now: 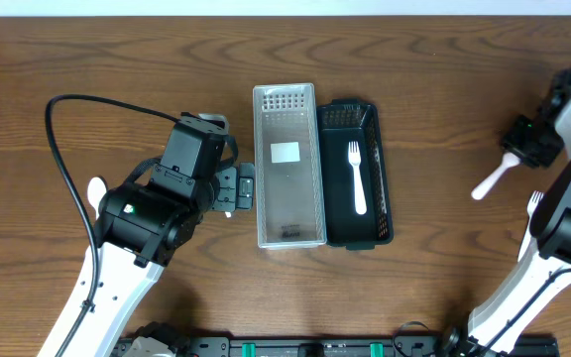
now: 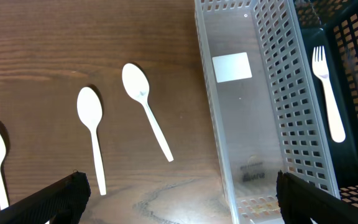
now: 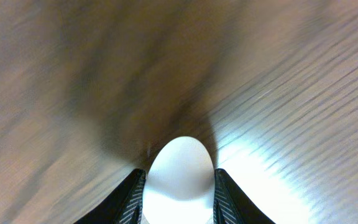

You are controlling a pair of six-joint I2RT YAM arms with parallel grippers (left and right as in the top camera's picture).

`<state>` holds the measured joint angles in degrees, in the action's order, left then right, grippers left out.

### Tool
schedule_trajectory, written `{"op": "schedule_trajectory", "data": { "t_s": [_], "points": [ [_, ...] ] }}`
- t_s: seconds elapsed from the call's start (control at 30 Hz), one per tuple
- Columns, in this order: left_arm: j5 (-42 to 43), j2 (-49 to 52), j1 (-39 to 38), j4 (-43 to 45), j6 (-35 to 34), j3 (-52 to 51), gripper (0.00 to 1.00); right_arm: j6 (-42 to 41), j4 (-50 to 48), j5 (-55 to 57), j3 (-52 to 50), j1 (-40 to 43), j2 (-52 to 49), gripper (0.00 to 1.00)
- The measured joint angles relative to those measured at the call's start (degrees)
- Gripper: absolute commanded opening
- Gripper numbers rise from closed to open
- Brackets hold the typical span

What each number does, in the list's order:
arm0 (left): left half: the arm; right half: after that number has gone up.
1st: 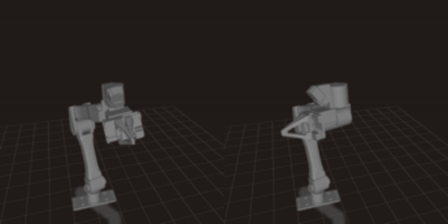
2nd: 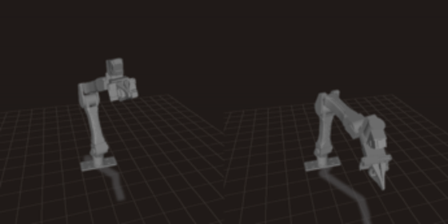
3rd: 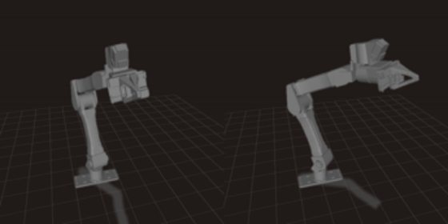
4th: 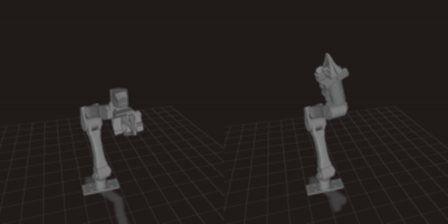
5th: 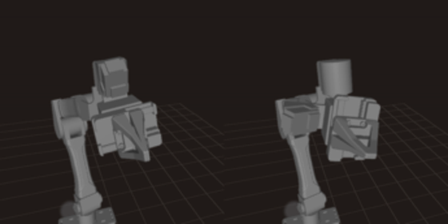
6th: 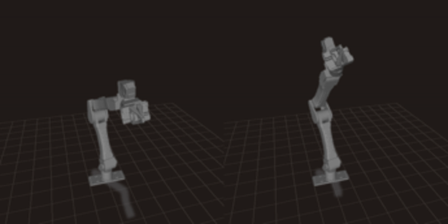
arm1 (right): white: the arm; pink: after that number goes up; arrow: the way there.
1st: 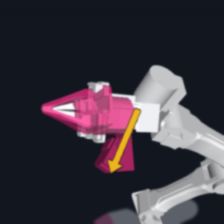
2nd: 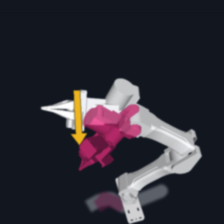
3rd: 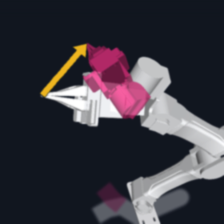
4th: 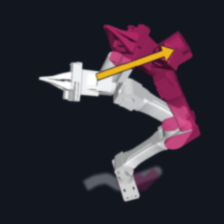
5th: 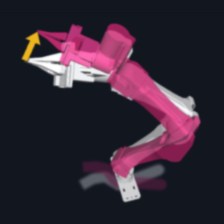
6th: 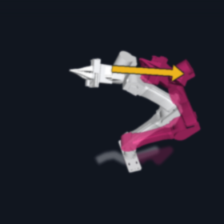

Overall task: Pack container
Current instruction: 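Carry the spoon into the black basket and open the right gripper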

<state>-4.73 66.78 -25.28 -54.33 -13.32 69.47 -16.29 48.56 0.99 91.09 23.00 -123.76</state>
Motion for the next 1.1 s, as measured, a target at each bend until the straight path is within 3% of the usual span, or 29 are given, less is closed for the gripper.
{"op": "schedule_trajectory", "data": {
  "t_s": [0.2,0.43,0.57,0.83,1.1],
  "points": [
    [0.00,0.00,0.00,-0.81,0.00,0.00,0.98,0.00,4.66,-1.53,-0.46,-8.79,15.12,0.18],
    [0.00,0.02,0.00,-0.85,0.00,0.00,0.98,-2.34,11.28,-2.93,0.90,-25.42,31.21,0.18],
    [0.00,0.02,0.00,-1.27,0.00,0.00,0.98,-5.01,11.96,-2.93,0.55,-35.17,30.23,0.21],
    [0.00,0.02,0.00,-2.27,-0.02,0.00,0.98,-7.43,10.14,-2.62,-3.02,-45.22,20.11,0.23],
    [0.00,0.02,0.00,-2.29,-0.02,0.00,0.98,-6.23,8.63,-2.78,-4.35,-48.37,12.37,0.56]
  ]
}}
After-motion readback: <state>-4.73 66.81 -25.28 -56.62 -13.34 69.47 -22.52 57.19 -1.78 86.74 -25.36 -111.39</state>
